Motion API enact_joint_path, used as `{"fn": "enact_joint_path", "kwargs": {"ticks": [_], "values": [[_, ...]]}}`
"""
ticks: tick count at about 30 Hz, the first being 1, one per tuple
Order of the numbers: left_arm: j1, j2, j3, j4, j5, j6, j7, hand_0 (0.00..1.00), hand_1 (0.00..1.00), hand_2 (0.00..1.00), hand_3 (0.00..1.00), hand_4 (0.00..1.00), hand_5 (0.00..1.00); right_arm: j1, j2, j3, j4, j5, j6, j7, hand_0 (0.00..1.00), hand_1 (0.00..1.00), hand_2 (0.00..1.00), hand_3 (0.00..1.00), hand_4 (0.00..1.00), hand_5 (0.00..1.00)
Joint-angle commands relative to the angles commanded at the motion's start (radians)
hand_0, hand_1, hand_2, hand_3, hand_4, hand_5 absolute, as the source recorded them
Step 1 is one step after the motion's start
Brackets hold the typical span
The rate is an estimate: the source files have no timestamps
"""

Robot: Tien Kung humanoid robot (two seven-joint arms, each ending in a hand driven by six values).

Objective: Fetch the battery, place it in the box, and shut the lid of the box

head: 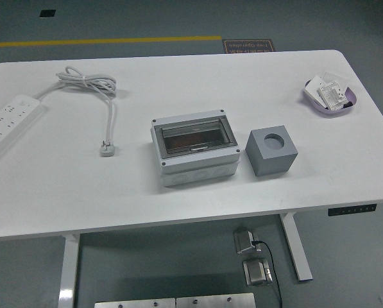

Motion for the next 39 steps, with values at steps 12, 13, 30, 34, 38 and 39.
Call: {"fn": "enact_joint_path", "kwargs": {"ticks": [12,13,30,34,38,39], "values": [[0.001,-0.016,-0.060,0.000,0.022,0.001,-0.008,0.673,0.678,0.651,0.751,0.736,0.390,-0.037,0.033,0.036,-0.003,-0.033,0.007,0.002,0.730,0.574,0.594,0.702,0.939,0.773],[0.000,-0.017,-0.064,0.000,0.025,0.001,-0.010,0.673,0.678,0.651,0.751,0.736,0.390,-0.040,0.036,0.039,-0.004,-0.034,0.007,0.002,0.730,0.574,0.594,0.702,0.939,0.773],[0.000,-0.018,-0.092,0.000,0.038,0.002,-0.003,0.674,0.678,0.652,0.750,0.735,0.393,-0.046,0.059,0.022,-0.057,0.068,-0.012,0.070,0.727,0.563,0.585,0.694,0.913,0.753],[0.005,-0.021,-0.091,0.000,0.032,0.004,0.002,0.674,0.678,0.652,0.750,0.735,0.392,-0.040,0.060,0.002,-0.089,0.175,-0.022,0.150,0.719,0.560,0.584,0.693,0.910,0.748],[0.008,-0.022,-0.093,0.000,0.028,0.006,0.007,0.674,0.678,0.652,0.750,0.735,0.392,-0.033,0.058,-0.009,-0.101,0.260,-0.027,0.191,0.719,0.560,0.584,0.693,0.910,0.748],[0.009,-0.022,-0.094,0.000,0.027,0.006,0.007,0.674,0.678,0.653,0.750,0.734,0.393,-0.031,0.057,-0.011,-0.103,0.281,-0.029,0.196,0.716,0.563,0.583,0.694,0.908,0.744]]}}
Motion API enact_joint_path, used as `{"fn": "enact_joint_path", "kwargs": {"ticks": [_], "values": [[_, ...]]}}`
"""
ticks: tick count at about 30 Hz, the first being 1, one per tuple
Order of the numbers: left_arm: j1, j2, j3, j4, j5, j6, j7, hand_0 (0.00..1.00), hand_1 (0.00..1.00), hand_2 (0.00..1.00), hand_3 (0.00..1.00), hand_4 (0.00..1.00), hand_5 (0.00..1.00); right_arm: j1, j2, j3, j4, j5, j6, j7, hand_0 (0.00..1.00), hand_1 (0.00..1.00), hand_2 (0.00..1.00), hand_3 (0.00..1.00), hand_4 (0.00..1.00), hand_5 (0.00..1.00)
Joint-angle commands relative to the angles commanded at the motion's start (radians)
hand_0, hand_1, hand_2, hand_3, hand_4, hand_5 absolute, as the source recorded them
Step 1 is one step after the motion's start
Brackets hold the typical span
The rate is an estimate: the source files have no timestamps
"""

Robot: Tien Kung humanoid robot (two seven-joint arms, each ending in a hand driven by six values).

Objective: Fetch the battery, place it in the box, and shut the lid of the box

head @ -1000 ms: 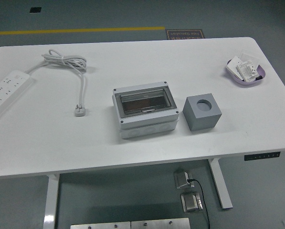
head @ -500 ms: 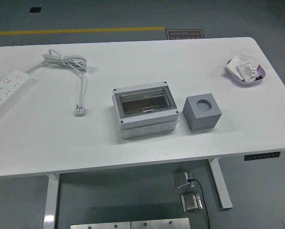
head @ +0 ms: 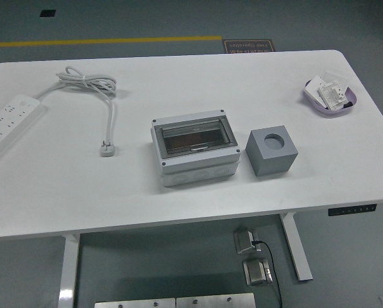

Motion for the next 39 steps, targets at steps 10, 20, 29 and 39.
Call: {"fn": "enact_joint_path", "kwargs": {"ticks": [10,20,29,39], "values": [[0.000,0.008,-0.008,0.000,-0.010,0.002,0.003,0.675,0.678,0.653,0.750,0.734,0.393,0.042,-0.002,-0.044,-0.044,0.109,-0.003,0.044,0.717,0.590,0.643,0.701,0.904,0.736],[0.000,0.008,-0.015,0.000,-0.011,0.003,0.009,0.674,0.679,0.653,0.748,0.734,0.392,0.104,0.016,-0.108,-0.133,0.256,0.027,0.107,0.725,0.626,0.666,0.758,0.902,0.736],[0.008,0.006,-0.007,0.000,-0.023,0.005,0.015,0.674,0.678,0.653,0.748,0.734,0.393,0.144,0.023,-0.165,-0.205,0.324,0.055,0.107,0.725,0.638,0.672,0.771,0.901,0.735],[0.012,0.011,-0.002,0.000,-0.040,0.009,0.023,0.674,0.678,0.653,0.747,0.734,0.392,0.189,0.001,-0.243,-0.232,0.352,0.089,0.066,0.739,0.673,0.721,0.784,0.900,0.735]]}}
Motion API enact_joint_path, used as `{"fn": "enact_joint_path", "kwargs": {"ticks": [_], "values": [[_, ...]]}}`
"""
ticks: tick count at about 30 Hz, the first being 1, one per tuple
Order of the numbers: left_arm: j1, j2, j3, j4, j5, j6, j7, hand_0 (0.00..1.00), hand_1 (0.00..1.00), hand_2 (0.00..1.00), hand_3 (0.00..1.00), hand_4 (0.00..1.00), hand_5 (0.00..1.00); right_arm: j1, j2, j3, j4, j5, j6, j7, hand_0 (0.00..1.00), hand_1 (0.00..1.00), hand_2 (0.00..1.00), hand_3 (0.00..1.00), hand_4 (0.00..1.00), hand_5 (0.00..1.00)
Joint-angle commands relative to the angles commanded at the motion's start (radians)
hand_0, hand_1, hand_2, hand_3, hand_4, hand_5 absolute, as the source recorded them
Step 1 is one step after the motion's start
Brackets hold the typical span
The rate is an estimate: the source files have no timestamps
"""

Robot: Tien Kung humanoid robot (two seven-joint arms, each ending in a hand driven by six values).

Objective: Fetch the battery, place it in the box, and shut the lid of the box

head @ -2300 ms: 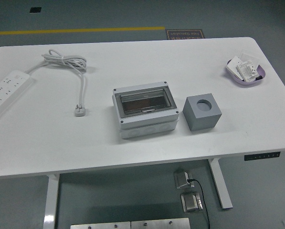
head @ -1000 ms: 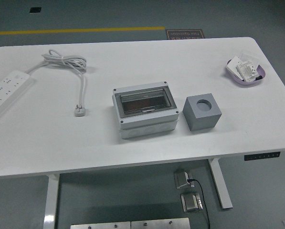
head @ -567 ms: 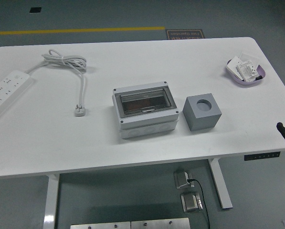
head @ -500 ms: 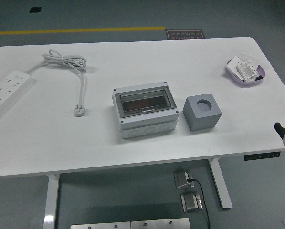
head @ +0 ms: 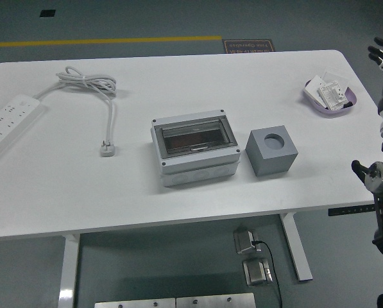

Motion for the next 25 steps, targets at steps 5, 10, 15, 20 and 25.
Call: {"fn": "enact_joint_path", "kwargs": {"ticks": [5,10,15,20,25], "values": [[0.006,0.002,0.003,0.000,-0.009,0.005,0.014,0.674,0.678,0.652,0.747,0.734,0.392,0.019,-0.033,-0.059,-0.002,-0.009,0.013,-0.068,0.751,0.702,0.747,0.800,0.904,0.743],[0.012,0.003,0.003,0.000,-0.008,0.014,0.025,0.674,0.678,0.653,0.747,0.734,0.392,0.040,-0.075,-0.109,-0.003,-0.016,0.014,-0.116,0.789,0.729,0.773,0.831,0.908,0.747],[0.013,0.006,0.002,0.000,-0.008,0.020,0.032,0.674,0.678,0.653,0.747,0.734,0.392,0.061,-0.123,-0.161,-0.012,-0.002,0.007,-0.144,0.807,0.735,0.776,0.837,0.908,0.752],[0.013,0.011,0.000,0.000,-0.009,0.026,0.036,0.674,0.678,0.653,0.747,0.734,0.392,0.074,-0.161,-0.206,-0.025,0.025,0.000,-0.161,0.807,0.735,0.776,0.837,0.908,0.752],[0.013,0.015,-0.002,0.000,-0.013,0.032,0.044,0.675,0.681,0.654,0.748,0.735,0.392,0.080,-0.175,-0.221,-0.027,0.037,-0.006,-0.167,0.811,0.739,0.777,0.841,0.914,0.764]]}}
